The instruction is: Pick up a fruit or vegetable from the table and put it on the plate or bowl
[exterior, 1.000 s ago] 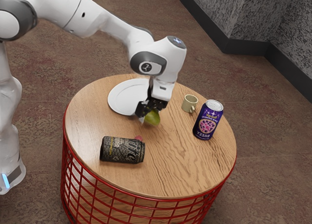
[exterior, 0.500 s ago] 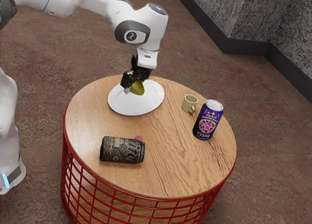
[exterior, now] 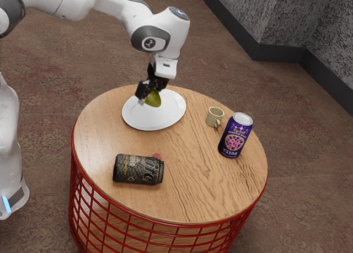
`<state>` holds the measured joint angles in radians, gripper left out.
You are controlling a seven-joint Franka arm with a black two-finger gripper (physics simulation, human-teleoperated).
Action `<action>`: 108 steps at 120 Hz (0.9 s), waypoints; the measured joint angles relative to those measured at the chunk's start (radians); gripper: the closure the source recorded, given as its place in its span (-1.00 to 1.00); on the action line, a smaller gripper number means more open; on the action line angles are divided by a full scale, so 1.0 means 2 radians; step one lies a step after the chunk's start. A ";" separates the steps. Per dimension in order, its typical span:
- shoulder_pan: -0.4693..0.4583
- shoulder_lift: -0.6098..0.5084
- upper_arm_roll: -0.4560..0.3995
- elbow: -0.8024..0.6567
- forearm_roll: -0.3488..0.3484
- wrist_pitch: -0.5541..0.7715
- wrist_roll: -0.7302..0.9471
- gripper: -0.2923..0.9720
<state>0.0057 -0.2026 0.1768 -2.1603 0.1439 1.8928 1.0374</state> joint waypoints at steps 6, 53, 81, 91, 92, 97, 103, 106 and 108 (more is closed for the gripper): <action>0.000 0.006 0.000 0.005 0.001 0.002 0.001 0.09; 0.004 0.035 0.001 0.030 0.002 0.019 0.009 0.08; 0.015 0.043 0.001 0.031 -0.004 0.021 0.013 -0.37; 0.013 0.043 0.001 0.031 -0.004 0.021 0.015 -0.44; 0.013 0.043 0.001 0.031 -0.004 0.021 0.015 -0.45; 0.013 0.043 0.000 0.037 -0.005 0.023 0.014 -0.47; 0.013 0.042 -0.001 0.057 -0.020 0.033 0.006 -0.49; 0.008 0.038 -0.003 0.063 -0.035 0.038 -0.008 -0.50; 0.000 0.034 -0.004 0.066 -0.041 0.039 -0.020 -0.50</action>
<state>0.0048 -0.1351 0.1695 -2.0281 0.0613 1.9710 0.9970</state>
